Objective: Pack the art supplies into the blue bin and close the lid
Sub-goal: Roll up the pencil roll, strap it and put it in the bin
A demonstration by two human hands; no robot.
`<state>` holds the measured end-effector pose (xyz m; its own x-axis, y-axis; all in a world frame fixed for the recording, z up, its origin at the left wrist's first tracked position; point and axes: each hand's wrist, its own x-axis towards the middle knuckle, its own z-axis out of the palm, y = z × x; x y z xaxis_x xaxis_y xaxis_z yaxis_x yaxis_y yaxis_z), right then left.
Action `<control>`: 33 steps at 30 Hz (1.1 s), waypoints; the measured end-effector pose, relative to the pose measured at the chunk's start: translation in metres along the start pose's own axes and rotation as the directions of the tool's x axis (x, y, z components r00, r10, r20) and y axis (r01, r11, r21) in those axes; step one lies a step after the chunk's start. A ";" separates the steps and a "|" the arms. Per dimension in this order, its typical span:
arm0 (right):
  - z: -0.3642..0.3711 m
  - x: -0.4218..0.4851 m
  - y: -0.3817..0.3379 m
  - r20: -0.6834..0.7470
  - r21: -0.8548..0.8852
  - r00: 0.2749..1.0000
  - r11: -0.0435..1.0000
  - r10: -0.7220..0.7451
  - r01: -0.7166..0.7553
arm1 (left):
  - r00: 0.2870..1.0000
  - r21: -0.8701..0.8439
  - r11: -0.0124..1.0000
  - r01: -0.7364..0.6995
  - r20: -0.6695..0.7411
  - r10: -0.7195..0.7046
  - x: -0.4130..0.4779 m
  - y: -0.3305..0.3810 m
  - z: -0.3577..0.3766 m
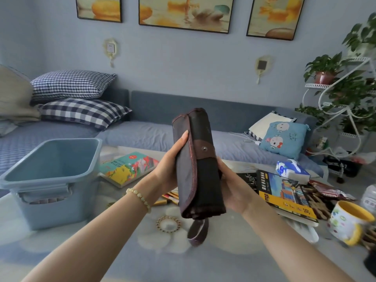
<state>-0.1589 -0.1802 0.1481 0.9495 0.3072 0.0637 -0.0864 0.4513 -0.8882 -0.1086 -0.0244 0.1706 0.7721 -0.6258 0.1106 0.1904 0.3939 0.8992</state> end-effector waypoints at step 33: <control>-0.014 -0.003 -0.046 -0.267 -0.536 0.949 0.844 -0.168 -0.002 | 0.996 0.374 0.926 0.053 -0.084 -0.023 -0.011 -0.007 -0.009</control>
<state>-0.1535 -0.2136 0.1823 0.9961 -0.0080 0.0877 0.0869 -0.0689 -0.9938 -0.1128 -0.0146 0.1595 0.8160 -0.5755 0.0541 -0.0099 0.0796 0.9968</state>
